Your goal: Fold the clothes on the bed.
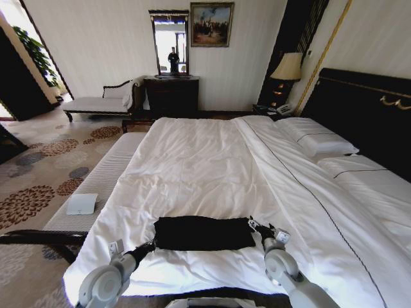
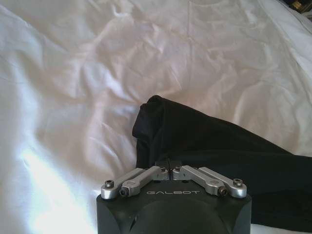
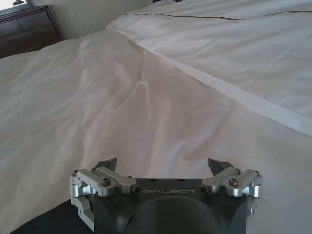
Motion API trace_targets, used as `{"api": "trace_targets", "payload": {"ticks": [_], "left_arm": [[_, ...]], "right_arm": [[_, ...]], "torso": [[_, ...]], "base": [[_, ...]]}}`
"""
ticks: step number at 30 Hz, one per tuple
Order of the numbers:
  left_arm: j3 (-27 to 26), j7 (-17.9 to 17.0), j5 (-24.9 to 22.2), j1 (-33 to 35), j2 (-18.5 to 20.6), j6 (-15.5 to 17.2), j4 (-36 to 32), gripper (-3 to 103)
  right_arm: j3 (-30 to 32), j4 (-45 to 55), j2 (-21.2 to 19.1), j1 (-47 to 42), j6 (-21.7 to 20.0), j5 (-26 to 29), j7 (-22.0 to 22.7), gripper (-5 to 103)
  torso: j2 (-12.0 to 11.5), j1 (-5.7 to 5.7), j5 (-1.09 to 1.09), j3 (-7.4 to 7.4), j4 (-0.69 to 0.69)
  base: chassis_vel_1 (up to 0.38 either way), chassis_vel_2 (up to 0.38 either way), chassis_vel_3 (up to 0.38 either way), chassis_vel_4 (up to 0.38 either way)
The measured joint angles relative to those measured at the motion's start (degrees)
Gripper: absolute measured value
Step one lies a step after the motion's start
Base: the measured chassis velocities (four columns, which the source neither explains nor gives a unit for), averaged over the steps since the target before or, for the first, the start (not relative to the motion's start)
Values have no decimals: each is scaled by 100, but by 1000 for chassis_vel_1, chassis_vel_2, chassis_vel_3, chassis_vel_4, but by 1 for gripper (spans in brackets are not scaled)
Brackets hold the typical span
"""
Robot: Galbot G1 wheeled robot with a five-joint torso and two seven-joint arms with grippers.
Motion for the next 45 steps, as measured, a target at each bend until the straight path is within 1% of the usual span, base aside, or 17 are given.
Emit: {"api": "trace_targets", "payload": {"ticks": [6, 9, 17, 19, 21, 23, 24, 26, 29, 30, 32, 35, 36, 39, 40, 43, 45], "left_arm": [[76, 203, 333, -7, 418, 37, 183, 0], [202, 258, 547, -56, 458, -17, 281, 0], [251, 410, 672, 10, 420, -186, 231, -3], [250, 525, 743, 68, 420, -263, 168, 2], [195, 931, 1000, 239, 417, -718, -50, 18], [171, 1034, 1060, 280, 411, -868, -112, 18], [110, 1237, 1204, 350, 389, -1240, -240, 24], [3, 1438, 1290, 370, 341, -1653, -386, 34], [-165, 1483, 1175, 260, 274, -1897, -458, 40], [-340, 1435, 927, 98, 211, -1946, -459, 50], [-498, 1348, 695, -46, 166, -1938, -432, 50], [-918, 1108, 168, -318, 107, -1815, -290, 67], [-918, 1108, 168, -318, 107, -1815, -290, 67], [-1159, 1037, -37, -394, 108, -1758, -179, 77], [-1159, 1037, -37, -394, 108, -1758, -179, 77], [-1205, 986, -55, -398, 69, -1719, -25, 93], [-1180, 984, -20, -388, 47, -1715, -2, 98]], "right_arm": [[84, 76, -23, -109, 236, 247, -126, 100], [110, 90, -23, -175, 347, 237, -149, 100], [193, 54, -27, -296, 570, 89, -375, 100], [219, 82, -26, -352, 683, 41, -496, 100], [278, 272, -30, -560, 968, -34, -959, 100], [283, 305, -36, -599, 1003, -28, -1074, 100], [284, 336, -49, -637, 1021, -14, -1248, 100], [280, 339, -74, -644, 956, 11, -1411, 100], [272, 387, -114, -644, 675, 73, -1392, 100], [249, 434, -145, -653, 380, 82, -1224, 100], [213, 457, -164, -679, 174, 50, -1056, 100], [52, 451, -201, -952, -217, -359, -703, 100], [52, 451, -201, -952, -217, -359, -703, 100], [-79, 431, -214, -1369, -299, -1052, -640, 100], [-79, 431, -214, -1369, -299, -1052, -640, 100], [-179, 310, -214, -1589, -307, -1621, -546, 100], [-183, 257, -213, -1591, -300, -1741, -514, 100]], "torso": [[0, 0, 0, 0, 0], [0, 0, 0, 0, 0], [0, 0, 1, 0, 0], [0, 0, 2, 0, 0], [0, 0, 1, 0, -1], [0, 0, 1, 0, -1], [0, 0, 1, 0, 0], [0, 0, 1, 0, 1], [0, 0, 2, -1, 1], [0, 0, 1, 0, 1], [0, 0, 1, 0, 0], [0, 1, 1, 0, -1], [0, 1, 1, 0, -1], [0, 0, 1, 0, -1], [0, 0, 1, 0, -1], [1, -1, 0, -1, -1], [1, 0, 0, -1, 0]], "base": [[0, 0, 0, 0], [0, 0, 0, 0], [0, 0, 0, 0], [0, 0, 0, 0], [0, 0, 0, 0], [0, 0, 0, 0], [0, 0, 0, 0], [0, 0, 0, 0], [0, 0, 0, 0], [0, 0, 0, 0], [0, 0, 0, 0], [0, 0, 0, 0], [0, 0, 0, 0], [0, 0, 0, 0], [0, 0, 0, 0], [0, 0, 0, 0], [0, 0, 0, 0]]}}
